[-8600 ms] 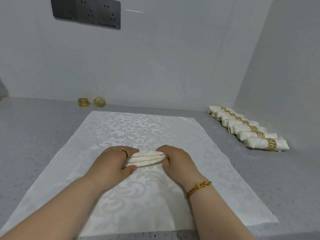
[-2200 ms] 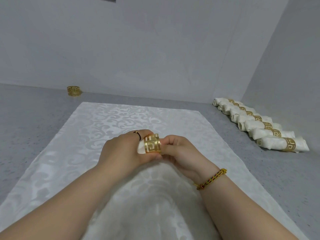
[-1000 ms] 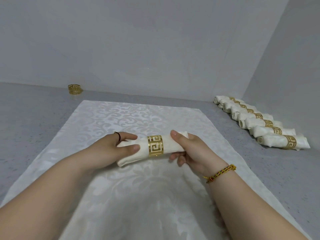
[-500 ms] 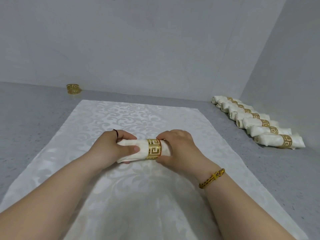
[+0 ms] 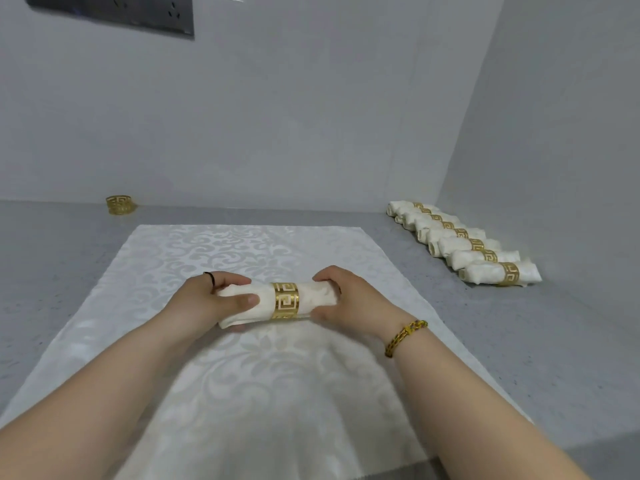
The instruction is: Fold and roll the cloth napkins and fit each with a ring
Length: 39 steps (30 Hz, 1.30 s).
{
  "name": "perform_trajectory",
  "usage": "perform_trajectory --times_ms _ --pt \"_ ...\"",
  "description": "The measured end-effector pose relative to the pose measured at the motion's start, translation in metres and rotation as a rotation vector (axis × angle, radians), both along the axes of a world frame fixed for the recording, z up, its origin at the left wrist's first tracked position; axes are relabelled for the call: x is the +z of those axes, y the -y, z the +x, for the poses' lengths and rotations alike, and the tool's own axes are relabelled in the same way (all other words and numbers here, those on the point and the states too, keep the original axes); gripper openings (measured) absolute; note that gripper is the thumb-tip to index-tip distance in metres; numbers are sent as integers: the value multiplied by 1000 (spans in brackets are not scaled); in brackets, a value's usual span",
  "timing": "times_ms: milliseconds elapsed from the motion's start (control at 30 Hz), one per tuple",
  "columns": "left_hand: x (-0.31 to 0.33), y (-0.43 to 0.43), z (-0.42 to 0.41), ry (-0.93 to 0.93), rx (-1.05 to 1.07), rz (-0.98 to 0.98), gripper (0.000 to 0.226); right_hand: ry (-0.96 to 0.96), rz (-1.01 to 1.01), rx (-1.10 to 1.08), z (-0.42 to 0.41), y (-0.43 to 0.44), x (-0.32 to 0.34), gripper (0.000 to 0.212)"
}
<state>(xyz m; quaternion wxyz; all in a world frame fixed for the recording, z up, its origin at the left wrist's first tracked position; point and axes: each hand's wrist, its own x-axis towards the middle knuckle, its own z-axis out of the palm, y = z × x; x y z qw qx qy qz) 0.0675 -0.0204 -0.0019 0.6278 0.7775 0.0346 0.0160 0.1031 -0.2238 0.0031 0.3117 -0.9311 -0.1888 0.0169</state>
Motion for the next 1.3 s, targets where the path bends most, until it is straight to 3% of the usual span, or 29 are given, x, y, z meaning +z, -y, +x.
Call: perform_trajectory --times_ms 133,267,433,600,733,833,1167,1300 --pt "18 19 -2 17 -149 109 47 -9 191 -62 -4 36 12 49" --pt "28 70 2 97 -148 213 41 -91 426 -178 -8 84 11 49" --pt "15 155 27 144 -160 154 37 -122 861 -446 0 158 7 54" --pt "1 246 51 225 -213 305 39 -13 1010 -705 15 231 -4 46" --pt "-4 310 65 224 -248 331 42 168 866 -898 27 277 -15 33" --pt "-8 337 76 253 -275 342 43 241 713 -900 31 297 -23 30" --pt "-22 368 108 250 -261 479 49 252 220 -761 34 310 -40 43" --pt "-20 374 106 299 -307 660 54 161 46 -730 33 308 -42 55"
